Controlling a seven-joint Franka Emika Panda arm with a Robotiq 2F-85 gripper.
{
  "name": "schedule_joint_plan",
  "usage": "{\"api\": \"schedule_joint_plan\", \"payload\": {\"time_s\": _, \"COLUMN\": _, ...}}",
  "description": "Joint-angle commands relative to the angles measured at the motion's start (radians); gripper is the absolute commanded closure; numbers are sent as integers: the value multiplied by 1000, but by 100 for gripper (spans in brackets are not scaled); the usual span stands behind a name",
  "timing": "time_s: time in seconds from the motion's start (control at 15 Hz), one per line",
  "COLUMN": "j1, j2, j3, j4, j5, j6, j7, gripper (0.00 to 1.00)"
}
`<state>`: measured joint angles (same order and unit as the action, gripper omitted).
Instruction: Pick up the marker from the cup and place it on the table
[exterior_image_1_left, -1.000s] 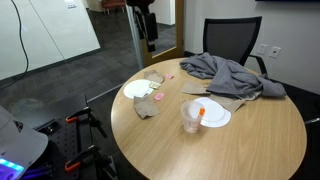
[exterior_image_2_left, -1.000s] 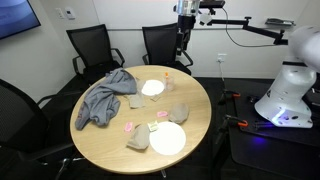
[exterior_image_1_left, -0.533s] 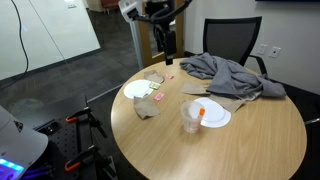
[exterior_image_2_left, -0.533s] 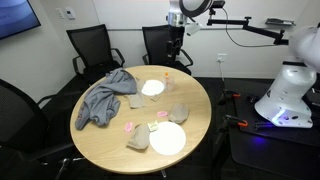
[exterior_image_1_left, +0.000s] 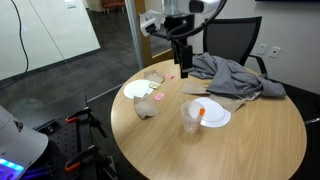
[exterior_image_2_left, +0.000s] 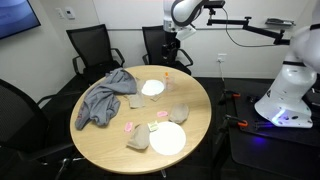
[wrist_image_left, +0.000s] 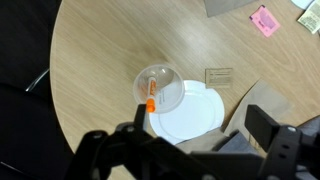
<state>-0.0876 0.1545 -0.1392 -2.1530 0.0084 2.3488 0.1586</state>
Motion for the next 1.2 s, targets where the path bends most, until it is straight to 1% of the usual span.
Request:
{"api": "schedule_joint_plan", "payload": {"time_s": 0.0, "j1": -10, "j2": 69, "j3": -14, "j4": 57, "j5": -21, "j6": 13, "j7": 71, "gripper": 0}}
{"api": "schedule_joint_plan", "payload": {"time_s": 0.27, "j1": -25, "j2": 134, "j3": -30, "j4": 83, "j5": -5, "j6": 35, "j7": 89, "gripper": 0}}
{"api": "schedule_joint_plan", "payload": {"time_s": 0.6, "j1": -53, "j2": 211, "j3": -35, "j4": 101, "j5": 26, "j6": 102, "j7": 61, "gripper": 0}}
{"api": "schedule_joint_plan", "payload": {"time_s": 0.67, "j1": -55, "j2": 222, "j3": -37, "j4": 103, "j5": 26, "j6": 109, "j7": 64, "gripper": 4}}
{"api": "schedule_joint_plan", "payload": {"time_s": 0.73, "j1": -61, "j2": 241, "j3": -38, "j4": 108, "j5": 31, "j6": 121, "j7": 60, "gripper": 15}}
{"api": "schedule_joint_plan", "payload": {"time_s": 0.87, "j1": -68, "j2": 270, "j3": -40, "j4": 121, "j5": 36, "j6": 135, "j7": 58, "gripper": 24}}
{"api": "schedule_joint_plan", "payload": {"time_s": 0.93, "j1": -72, "j2": 283, "j3": -38, "j4": 128, "j5": 41, "j6": 137, "j7": 54, "gripper": 33}}
{"api": "schedule_joint_plan", "payload": {"time_s": 1.0, "j1": -77, "j2": 297, "j3": -35, "j4": 137, "j5": 46, "j6": 140, "j7": 48, "gripper": 38}}
{"api": "schedule_joint_plan", "payload": {"time_s": 1.07, "j1": -82, "j2": 310, "j3": -31, "j4": 146, "j5": 54, "j6": 142, "j7": 41, "gripper": 39}}
{"api": "schedule_joint_plan", "payload": {"time_s": 1.13, "j1": -86, "j2": 325, "j3": -28, "j4": 157, "j5": 60, "j6": 145, "j7": 36, "gripper": 43}}
